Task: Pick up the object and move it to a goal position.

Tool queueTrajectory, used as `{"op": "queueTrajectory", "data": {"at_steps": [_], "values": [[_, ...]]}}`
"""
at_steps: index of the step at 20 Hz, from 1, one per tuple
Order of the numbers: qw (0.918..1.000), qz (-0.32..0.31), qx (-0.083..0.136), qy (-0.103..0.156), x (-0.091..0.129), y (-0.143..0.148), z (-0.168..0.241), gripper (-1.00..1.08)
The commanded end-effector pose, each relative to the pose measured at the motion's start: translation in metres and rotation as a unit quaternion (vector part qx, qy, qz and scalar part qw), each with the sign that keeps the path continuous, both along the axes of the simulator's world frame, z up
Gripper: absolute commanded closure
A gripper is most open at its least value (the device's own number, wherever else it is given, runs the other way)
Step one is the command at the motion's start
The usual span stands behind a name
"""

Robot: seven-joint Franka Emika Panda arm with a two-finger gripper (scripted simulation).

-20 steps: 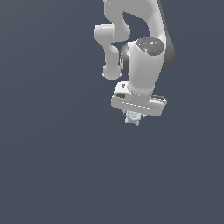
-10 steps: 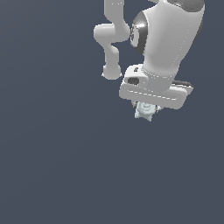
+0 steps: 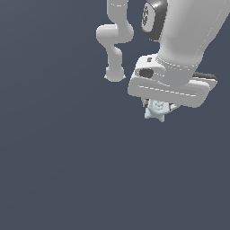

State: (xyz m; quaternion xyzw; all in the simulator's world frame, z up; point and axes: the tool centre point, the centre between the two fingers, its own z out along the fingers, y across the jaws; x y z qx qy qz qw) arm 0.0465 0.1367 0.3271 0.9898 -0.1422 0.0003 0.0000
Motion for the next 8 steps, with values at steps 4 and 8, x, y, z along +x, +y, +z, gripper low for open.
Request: {"op": "queueTrajectory", "data": {"at_steps": [4,8], "values": [[1.0000,0.000,0.000,0.000,0.0038,0.0025,0.0075,1.08],[1.0000,0.000,0.000,0.000,0.0042,0.0025,0.0073,1.08]]}}
